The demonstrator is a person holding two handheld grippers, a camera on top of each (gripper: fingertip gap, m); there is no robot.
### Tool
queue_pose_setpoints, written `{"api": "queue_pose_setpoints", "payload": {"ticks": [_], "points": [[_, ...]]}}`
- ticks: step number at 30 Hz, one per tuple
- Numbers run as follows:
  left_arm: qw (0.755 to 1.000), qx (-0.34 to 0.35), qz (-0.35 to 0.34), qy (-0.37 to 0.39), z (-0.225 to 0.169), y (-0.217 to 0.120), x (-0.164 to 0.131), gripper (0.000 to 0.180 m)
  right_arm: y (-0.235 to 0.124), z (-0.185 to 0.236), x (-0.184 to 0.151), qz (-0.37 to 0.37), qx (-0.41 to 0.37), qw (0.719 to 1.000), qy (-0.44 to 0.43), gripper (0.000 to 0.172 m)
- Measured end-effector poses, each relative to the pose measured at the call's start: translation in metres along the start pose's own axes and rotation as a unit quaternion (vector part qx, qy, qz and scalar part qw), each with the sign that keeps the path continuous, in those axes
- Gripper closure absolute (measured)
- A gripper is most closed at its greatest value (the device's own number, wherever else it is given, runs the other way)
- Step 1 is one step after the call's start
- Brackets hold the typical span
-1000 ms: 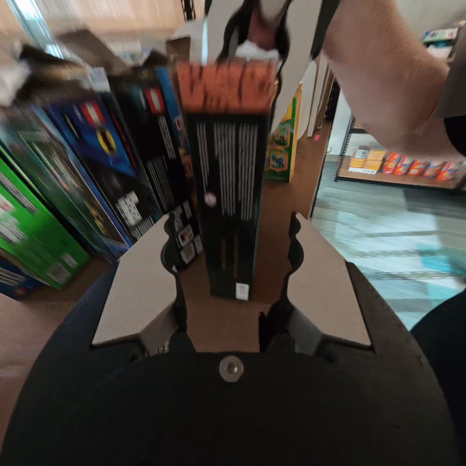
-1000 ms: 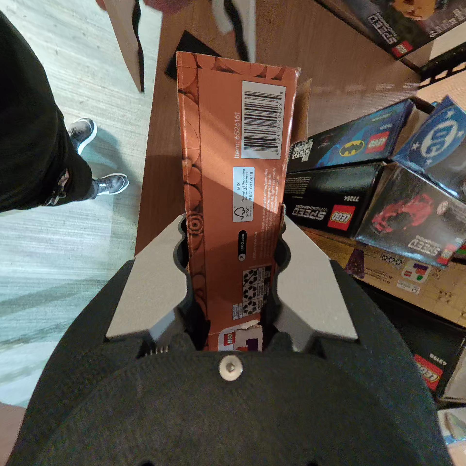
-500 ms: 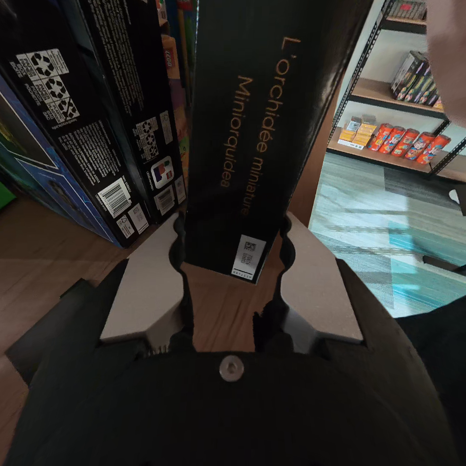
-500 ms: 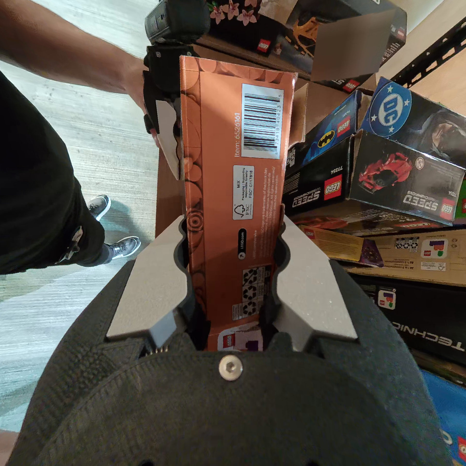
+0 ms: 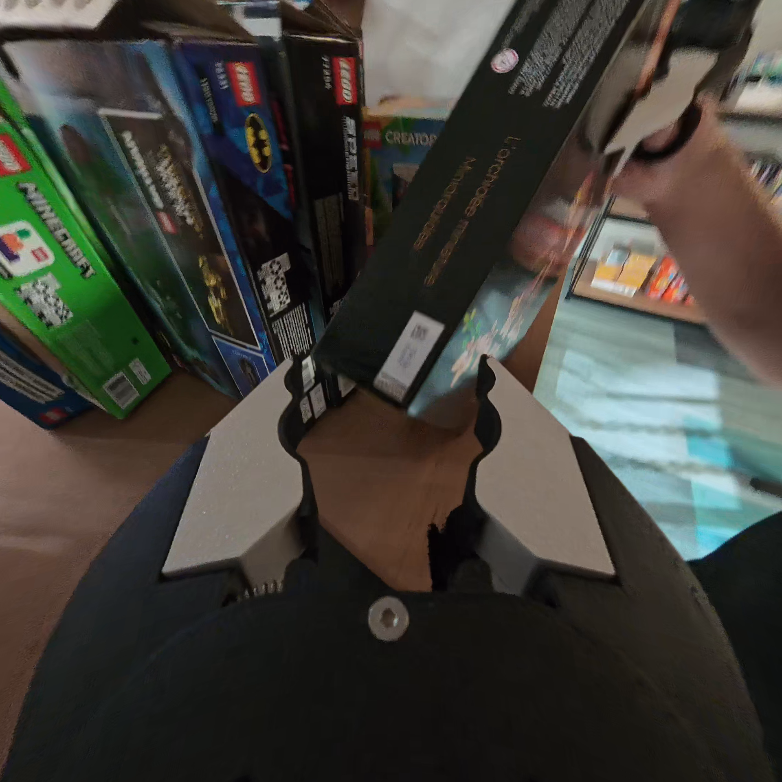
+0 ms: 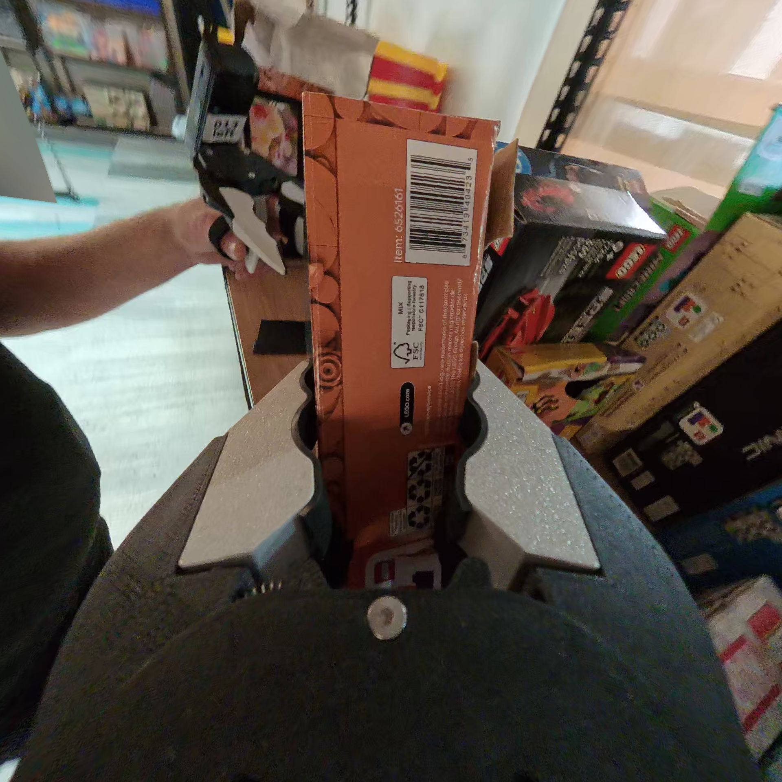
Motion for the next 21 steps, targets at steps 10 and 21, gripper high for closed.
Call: {"api": "queue_pose_setpoints", "payload": {"ticks": [10,21], "points": [[0.990,-0.059,-0.055,-0.115,-0.027,0.047,-0.034,0.104,-0.012,0.021,-0.057,-0.096,-0.049,0.992,0.070,0.105],[0.995,0.006,-0.056,-0.081,-0.024,0.071,-0.032,0.103,-0.007,0.014,-0.126,-0.090,-0.017,0.987,0.132,0.106]]}}
Point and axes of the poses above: each gripper's, where its closed fingertips meet, y out along the fingers, x out of its top, z = x × y across the jaws, the point moved 1 cm from there along -y, back along the fingers, and after that the axes turned 3 degrees about z, right-handed, at the moved point
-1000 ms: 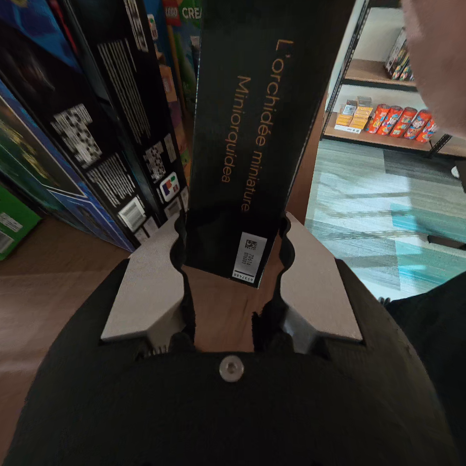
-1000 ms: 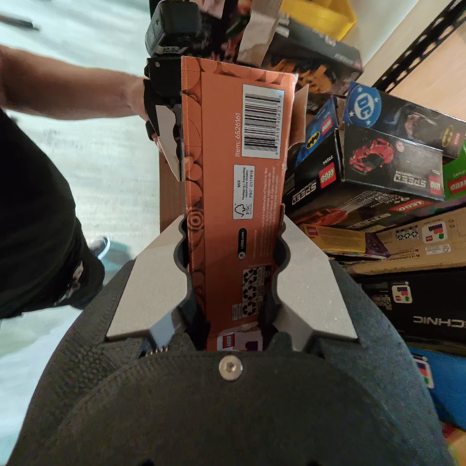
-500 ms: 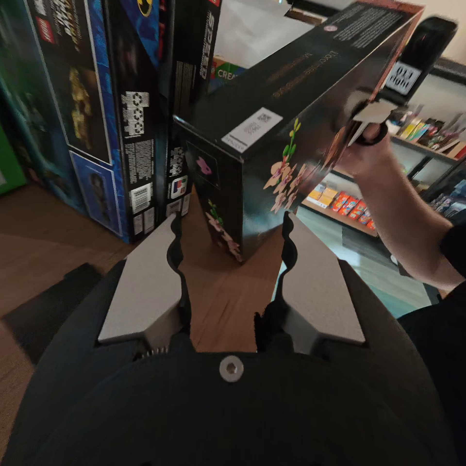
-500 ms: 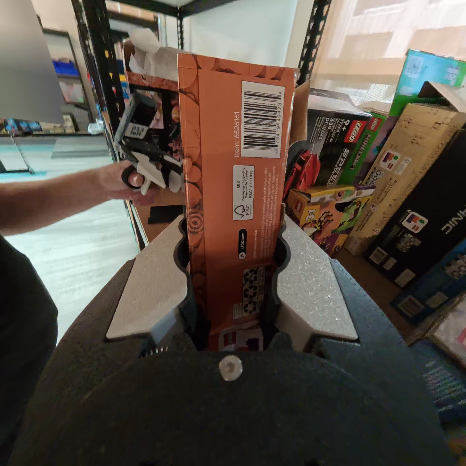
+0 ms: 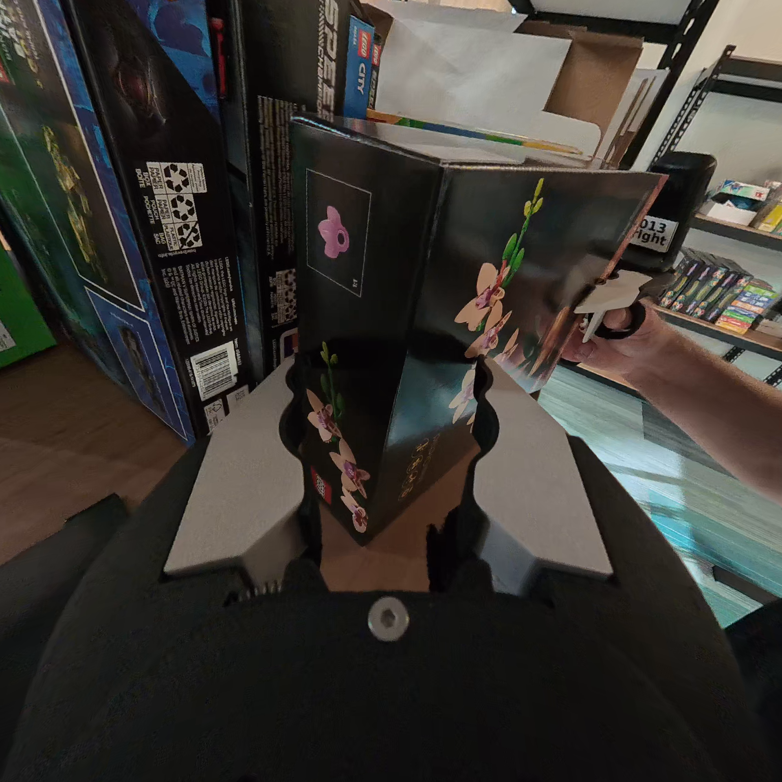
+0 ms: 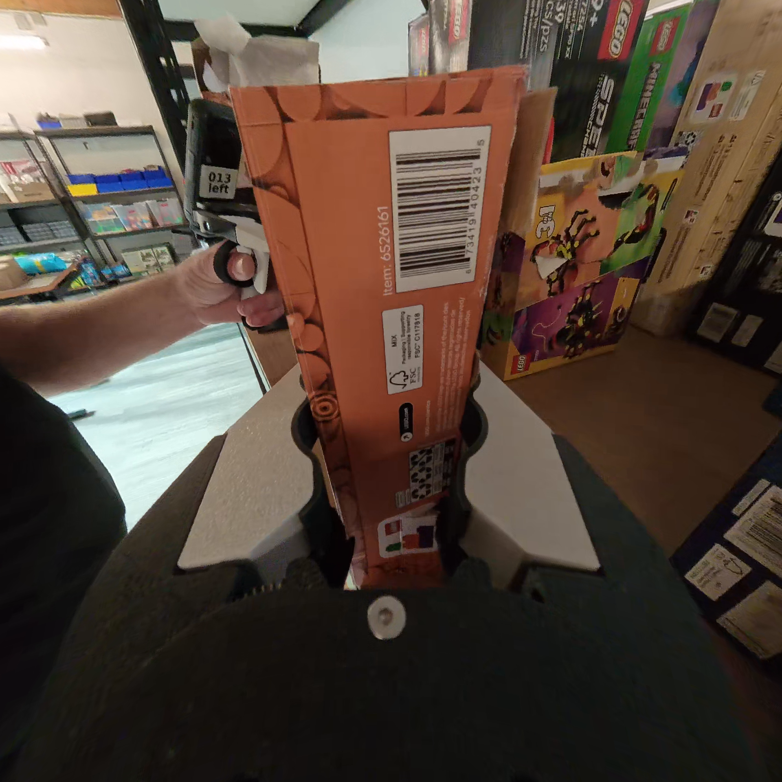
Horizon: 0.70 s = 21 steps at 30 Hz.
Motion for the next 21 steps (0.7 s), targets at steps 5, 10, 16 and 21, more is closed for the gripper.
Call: {"api": "queue_pose_setpoints", "payload": {"ticks": [5,10,16,21], "points": [[1.000,0.012,0.003,0.000,0.005,-0.002,0.001,0.102,0.006,-0.001,0.000,0.012,0.002,1.000,-0.009,0.106],[0.999,0.033,0.006,0.002,0.011,-0.009,0.002,0.102,0.017,-0.002,0.001,0.018,0.012,1.000,-0.002,0.106],[0.998,0.057,0.000,-0.001,0.015,-0.019,0.010,0.098,0.030,0.002,0.004,0.014,0.021,0.999,0.024,0.106],[0.997,0.074,0.013,0.025,0.020,-0.027,0.017,0.095,0.040,0.011,0.003,0.016,0.007,1.000,0.010,0.106]]}}
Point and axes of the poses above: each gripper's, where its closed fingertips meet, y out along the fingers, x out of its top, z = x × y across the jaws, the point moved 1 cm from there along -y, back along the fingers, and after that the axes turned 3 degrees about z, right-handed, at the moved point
